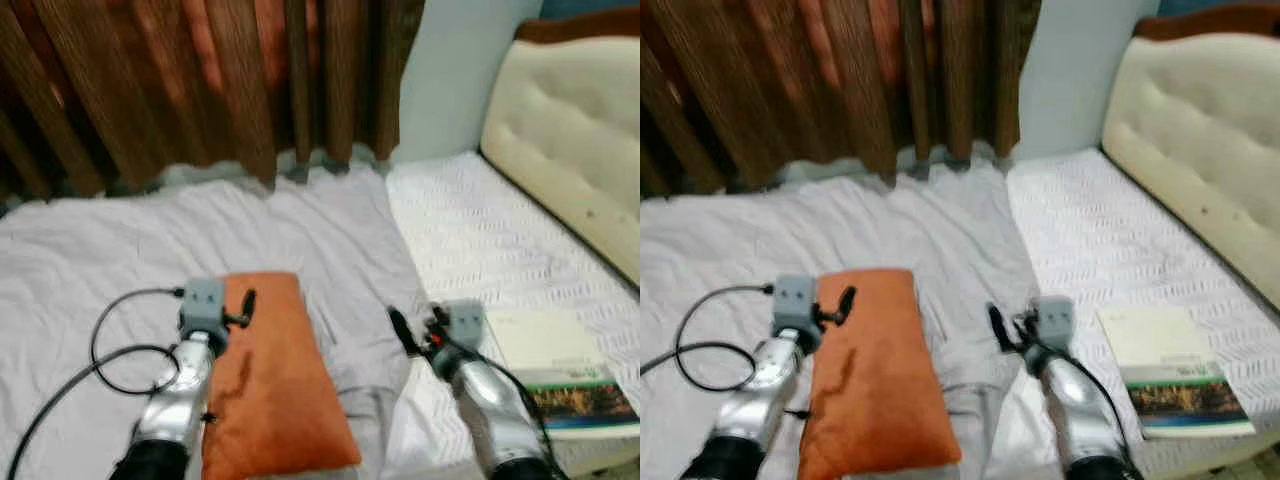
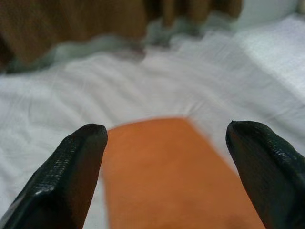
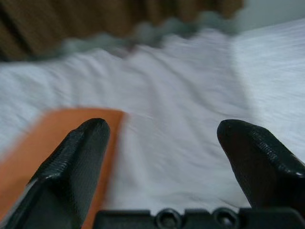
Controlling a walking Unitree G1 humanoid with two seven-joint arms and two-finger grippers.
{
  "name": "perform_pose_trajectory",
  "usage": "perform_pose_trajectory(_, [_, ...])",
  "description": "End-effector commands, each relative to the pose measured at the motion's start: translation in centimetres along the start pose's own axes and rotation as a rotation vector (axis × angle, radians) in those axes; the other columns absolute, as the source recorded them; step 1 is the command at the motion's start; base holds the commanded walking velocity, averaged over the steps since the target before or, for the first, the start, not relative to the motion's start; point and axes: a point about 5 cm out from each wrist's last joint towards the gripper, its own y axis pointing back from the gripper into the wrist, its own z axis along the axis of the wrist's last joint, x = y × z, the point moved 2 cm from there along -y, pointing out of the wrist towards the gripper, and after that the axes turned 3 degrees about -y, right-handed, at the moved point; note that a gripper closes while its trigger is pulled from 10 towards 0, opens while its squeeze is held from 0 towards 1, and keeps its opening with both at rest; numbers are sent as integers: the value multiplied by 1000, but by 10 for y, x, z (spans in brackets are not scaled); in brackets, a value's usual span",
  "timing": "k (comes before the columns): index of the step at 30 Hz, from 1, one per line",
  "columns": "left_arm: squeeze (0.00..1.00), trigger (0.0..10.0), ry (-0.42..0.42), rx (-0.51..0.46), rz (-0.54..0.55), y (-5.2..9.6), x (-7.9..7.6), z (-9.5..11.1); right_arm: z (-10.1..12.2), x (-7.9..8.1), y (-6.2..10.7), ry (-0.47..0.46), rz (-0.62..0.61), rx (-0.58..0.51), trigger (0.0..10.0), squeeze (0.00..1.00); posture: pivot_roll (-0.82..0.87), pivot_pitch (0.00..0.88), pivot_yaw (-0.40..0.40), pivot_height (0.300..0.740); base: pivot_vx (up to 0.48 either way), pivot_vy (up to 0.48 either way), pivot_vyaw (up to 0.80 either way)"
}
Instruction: Clean up the room
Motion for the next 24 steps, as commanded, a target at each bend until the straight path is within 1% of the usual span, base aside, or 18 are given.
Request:
perform_pose_trajectory(1, [0, 10000, 89, 93, 31, -1, 13, -17, -14, 3, -2, -77, 3, 60, 10000, 0, 14, 119, 64, 740, 0, 0, 0])
perform_pose_trajectory(2, [0, 10000, 116, 99, 35, -1, 17, -18, -15, 6, -3, -89, 8, 63, 10000, 0, 19, 139, 64, 740, 0, 0, 0])
perform_pose_trajectory(3, [0, 10000, 116, 99, 35, -1, 17, -18, -15, 6, -3, -89, 8, 63, 10000, 0, 19, 139, 64, 740, 0, 0, 0])
perform_pose_trajectory(4, [0, 10000, 180, 127, 81, -2, 34, -16, -18, 16, -8, -129, 28, 83, 10000, 0, 32, 233, 78, 740, 0, 0, 0])
perform_pose_trajectory(5, [0, 10000, 201, 132, 101, -4, 42, -13, -19, 21, -12, -151, 39, 94, 10000, 0, 35, 258, 84, 740, 0, 0, 0])
perform_pose_trajectory(6, [0, 10000, 201, 132, 101, -4, 42, -13, -19, 21, -12, -151, 39, 94, 10000, 0, 35, 258, 84, 740, 0, 0, 0])
perform_pose_trajectory(7, [0, 10000, 254, 127, 118, -4, 56, -6, -18, 30, -17, -185, 57, 100, 10000, 0, 50, 341, 86, 740, 0, 0, 0])
perform_pose_trajectory(8, [0, 10000, 254, 127, 118, -4, 56, -6, -18, 30, -17, -185, 57, 100, 10000, 0, 50, 341, 86, 740, 0, 0, 0])
perform_pose_trajectory(9, [0, 10000, 279, 127, 118, -4, 60, -4, -17, 32, -18, -196, 62, 102, 10000, 0, 50, 341, 86, 740, 0, 0, 0])
perform_pose_trajectory(10, [0, 10000, 325, 119, 119, -3, 66, 0, -17, 36, -20, -212, 66, 100, 10000, 0, 71, 433, 95, 740, 0, 0, 0])
perform_pose_trajectory(12, [0, 10000, 399, 102, 103, -3, 70, 7, -17, 41, -25, -237, 74, 103, 10000, 0, 80, 477, 96, 740, 0, 0, 0])
perform_pose_trajectory(13, [0, 10000, 430, 85, 93, -2, 73, 12, -16, 45, -27, -249, 78, 97, 10000, 0, 91, 540, 97, 740, 0, 0, 0])
perform_pose_trajectory(14, [0, 10000, 452, 73, 85, 0, 74, 15, -14, 48, -28, -263, 84, 86, 10000, 0, 89, 558, 91, 740, 0, 0, 0])
perform_pose_trajectory(17, [0, 10000, 526, 47, 77, 3, 76, 18, -10, 51, -32, -287, 79, 62, 10000, 0, 89, 590, 88, 740, 0, 0, 0])
perform_pose_trajectory(18, [0, 10000, 526, 47, 77, 3, 76, 18, -10, 51, -32, -287, 79, 62, 10000, 0, 89, 590, 88, 740, 0, 0, 0])
perform_pose_trajectory(19, [0, 10000, 557, 29, 40, 1, 68, 21, -4, 52, -34, -285, 76, 36, 10000, 0, 79, 612, 82, 740, 0, 0, 0])
perform_pose_trajectory(23, [0, 10000, 608, 22, -33, -6, 47, 24, 5, 48, -37, -288, 62, -6, 10000, 0, 70, 626, 79, 740, 0, 0, 0])
perform_pose_trajectory(24, [0, 10000, 608, 22, -33, -6, 47, 24, 5, 48, -37, -288, 62, -6, 10000, 0, 70, 626, 79, 740, 0, 0, 0])
